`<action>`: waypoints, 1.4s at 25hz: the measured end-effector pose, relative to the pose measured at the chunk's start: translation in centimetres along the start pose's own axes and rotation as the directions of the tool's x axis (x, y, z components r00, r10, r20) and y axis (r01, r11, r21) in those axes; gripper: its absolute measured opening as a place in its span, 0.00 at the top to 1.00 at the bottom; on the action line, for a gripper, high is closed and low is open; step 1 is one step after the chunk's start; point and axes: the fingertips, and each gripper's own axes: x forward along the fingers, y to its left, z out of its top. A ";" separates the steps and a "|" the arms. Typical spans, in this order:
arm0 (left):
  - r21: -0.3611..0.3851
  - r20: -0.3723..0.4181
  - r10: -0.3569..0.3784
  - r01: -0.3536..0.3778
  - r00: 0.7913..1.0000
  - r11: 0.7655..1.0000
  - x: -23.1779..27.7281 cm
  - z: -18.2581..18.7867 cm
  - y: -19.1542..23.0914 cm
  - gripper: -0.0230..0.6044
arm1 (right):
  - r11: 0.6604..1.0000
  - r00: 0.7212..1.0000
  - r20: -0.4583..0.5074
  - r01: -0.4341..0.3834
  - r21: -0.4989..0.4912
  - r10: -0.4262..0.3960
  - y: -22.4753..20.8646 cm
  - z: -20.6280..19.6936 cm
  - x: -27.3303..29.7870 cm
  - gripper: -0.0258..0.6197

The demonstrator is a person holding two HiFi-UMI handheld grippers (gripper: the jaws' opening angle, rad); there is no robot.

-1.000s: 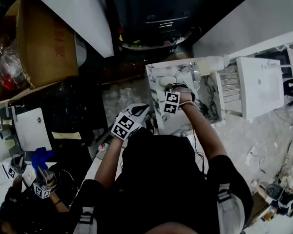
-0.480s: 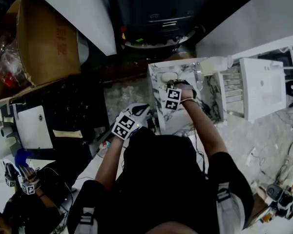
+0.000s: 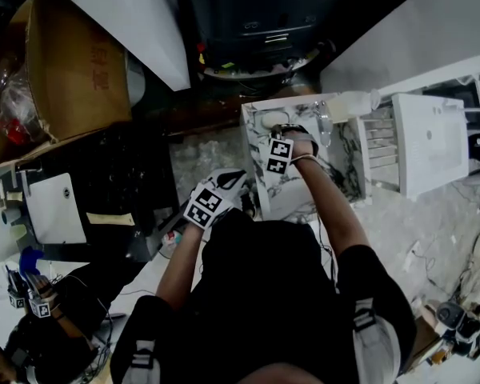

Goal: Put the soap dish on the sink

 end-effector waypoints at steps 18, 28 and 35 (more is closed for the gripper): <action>0.029 0.014 0.017 -0.017 1.000 0.999 0.8 1.6 -1.8 0.96 | 0.979 0.986 0.089 0.123 0.161 -0.138 -0.3 -0.6 -4.2 0.91; 0.052 0.043 0.054 -0.057 0.998 0.997 1.0 3.4 -6.3 0.96 | 0.899 0.966 0.210 0.048 0.435 -0.153 2.9 -4.1 -9.3 0.97; 0.027 0.032 0.092 -0.092 0.995 0.995 1.0 3.6 -8.9 0.96 | 0.806 0.931 0.298 -0.007 0.592 -0.211 3.9 -7.6 -13.7 0.97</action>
